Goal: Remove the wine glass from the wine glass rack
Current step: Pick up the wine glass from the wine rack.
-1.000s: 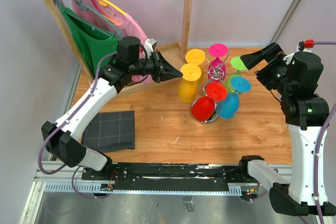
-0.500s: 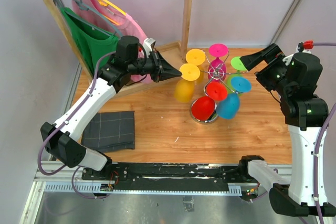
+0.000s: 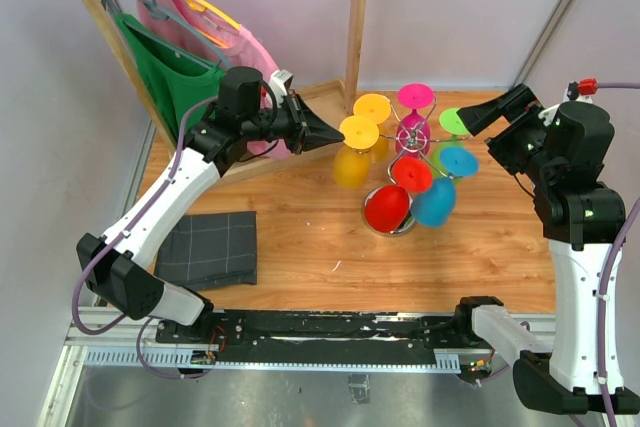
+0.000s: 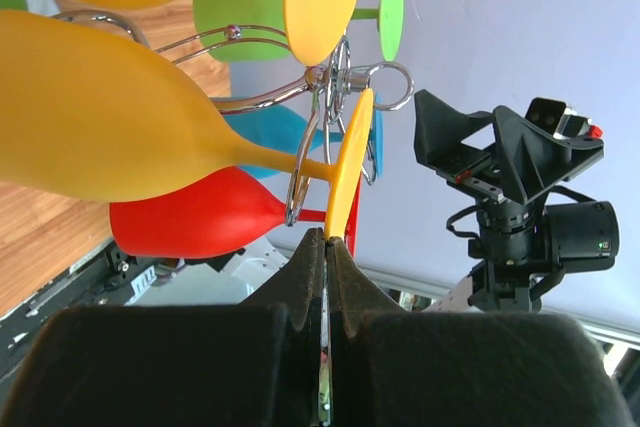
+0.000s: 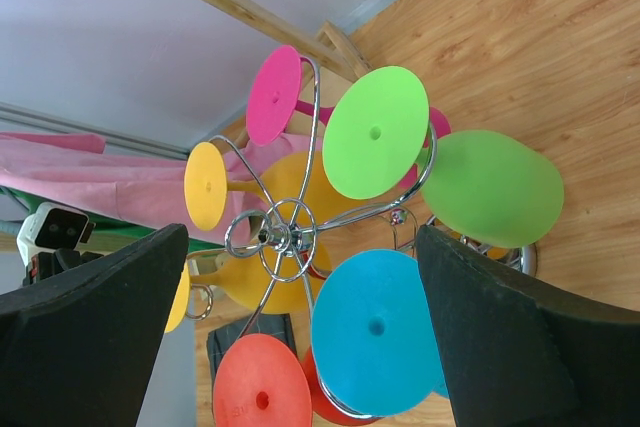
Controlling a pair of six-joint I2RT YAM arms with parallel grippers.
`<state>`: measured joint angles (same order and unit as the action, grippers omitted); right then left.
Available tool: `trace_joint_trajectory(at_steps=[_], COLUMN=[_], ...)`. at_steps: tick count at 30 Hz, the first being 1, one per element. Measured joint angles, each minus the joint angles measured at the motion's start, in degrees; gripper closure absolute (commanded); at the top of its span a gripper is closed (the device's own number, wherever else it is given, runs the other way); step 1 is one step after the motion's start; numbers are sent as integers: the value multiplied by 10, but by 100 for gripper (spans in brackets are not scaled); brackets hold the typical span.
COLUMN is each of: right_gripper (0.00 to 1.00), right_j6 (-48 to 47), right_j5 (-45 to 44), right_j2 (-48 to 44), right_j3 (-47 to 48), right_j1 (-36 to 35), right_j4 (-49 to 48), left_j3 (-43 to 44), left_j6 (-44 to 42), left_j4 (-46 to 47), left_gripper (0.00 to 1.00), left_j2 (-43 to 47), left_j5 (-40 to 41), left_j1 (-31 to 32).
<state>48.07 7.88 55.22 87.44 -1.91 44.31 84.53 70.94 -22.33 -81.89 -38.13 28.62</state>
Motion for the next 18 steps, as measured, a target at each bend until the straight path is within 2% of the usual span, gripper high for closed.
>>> trace_joint_trajectory(at_steps=[18], right_gripper=[1], right_j6=[0], right_j5=[-4], right_j2=[-2], right_j3=[0], right_j1=[0], right_j4=[0], left_j3=[17], left_j6=[0], left_j4=[25], left_gripper=[100], left_j2=[-16], left_j5=[-5], left_j1=[9])
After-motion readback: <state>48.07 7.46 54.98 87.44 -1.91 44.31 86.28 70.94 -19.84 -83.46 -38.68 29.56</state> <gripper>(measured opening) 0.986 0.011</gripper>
